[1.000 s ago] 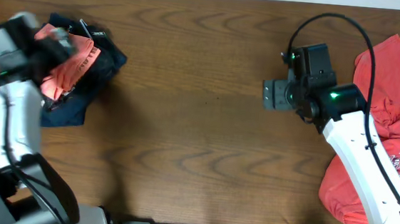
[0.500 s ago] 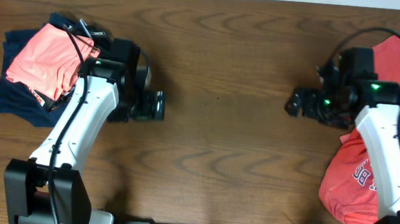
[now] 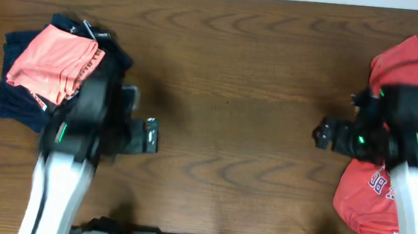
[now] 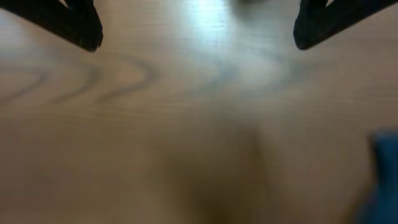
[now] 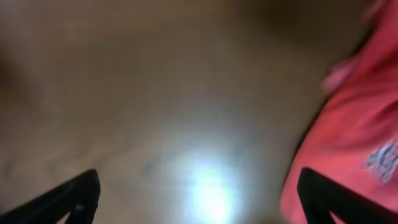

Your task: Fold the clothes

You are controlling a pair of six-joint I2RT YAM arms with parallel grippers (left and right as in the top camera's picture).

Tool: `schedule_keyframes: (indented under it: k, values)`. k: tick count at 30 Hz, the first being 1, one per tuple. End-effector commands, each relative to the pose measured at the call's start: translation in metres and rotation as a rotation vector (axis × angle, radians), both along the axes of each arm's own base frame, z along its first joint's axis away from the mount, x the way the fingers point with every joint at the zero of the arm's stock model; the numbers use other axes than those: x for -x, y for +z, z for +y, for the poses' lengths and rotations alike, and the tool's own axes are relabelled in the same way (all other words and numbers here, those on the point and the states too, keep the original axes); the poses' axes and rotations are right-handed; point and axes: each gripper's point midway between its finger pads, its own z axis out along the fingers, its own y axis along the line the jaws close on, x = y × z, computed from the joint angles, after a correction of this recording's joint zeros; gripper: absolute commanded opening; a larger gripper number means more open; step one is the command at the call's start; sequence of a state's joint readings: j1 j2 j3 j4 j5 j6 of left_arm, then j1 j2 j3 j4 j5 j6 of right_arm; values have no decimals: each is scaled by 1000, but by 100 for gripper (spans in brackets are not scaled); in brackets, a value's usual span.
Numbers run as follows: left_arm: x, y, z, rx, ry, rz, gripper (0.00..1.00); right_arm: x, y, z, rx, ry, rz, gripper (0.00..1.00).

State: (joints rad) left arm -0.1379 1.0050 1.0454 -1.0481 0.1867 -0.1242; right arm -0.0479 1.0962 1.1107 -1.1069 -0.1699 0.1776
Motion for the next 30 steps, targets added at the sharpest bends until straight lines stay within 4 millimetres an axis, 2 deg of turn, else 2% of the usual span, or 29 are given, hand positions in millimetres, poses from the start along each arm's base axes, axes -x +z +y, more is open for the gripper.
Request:
schedule_keyframes:
  k: [1,4,7,10,13,17,20,30]
  values:
    - [19,39,8,-7,18,-294,98,16,27,-22,128,-93,-251,99]
    - [39,86,11,40,25,-557,98,31,59,-26,145,-125,-487,99]
    - [69,114,17,71,30,-731,98,61,75,-26,143,-133,-585,99]
    - [97,131,21,96,33,-867,98,85,83,-25,140,-137,-655,99]
    - [119,139,25,112,36,-957,98,105,84,-24,139,-140,-687,99]
    - [135,138,28,120,37,-1000,98,122,68,-24,140,-137,-641,99]
    - [135,134,28,117,37,-983,98,132,50,-24,143,-131,-557,99]
    - [144,90,29,85,31,-803,98,132,49,-24,143,-136,-557,99]
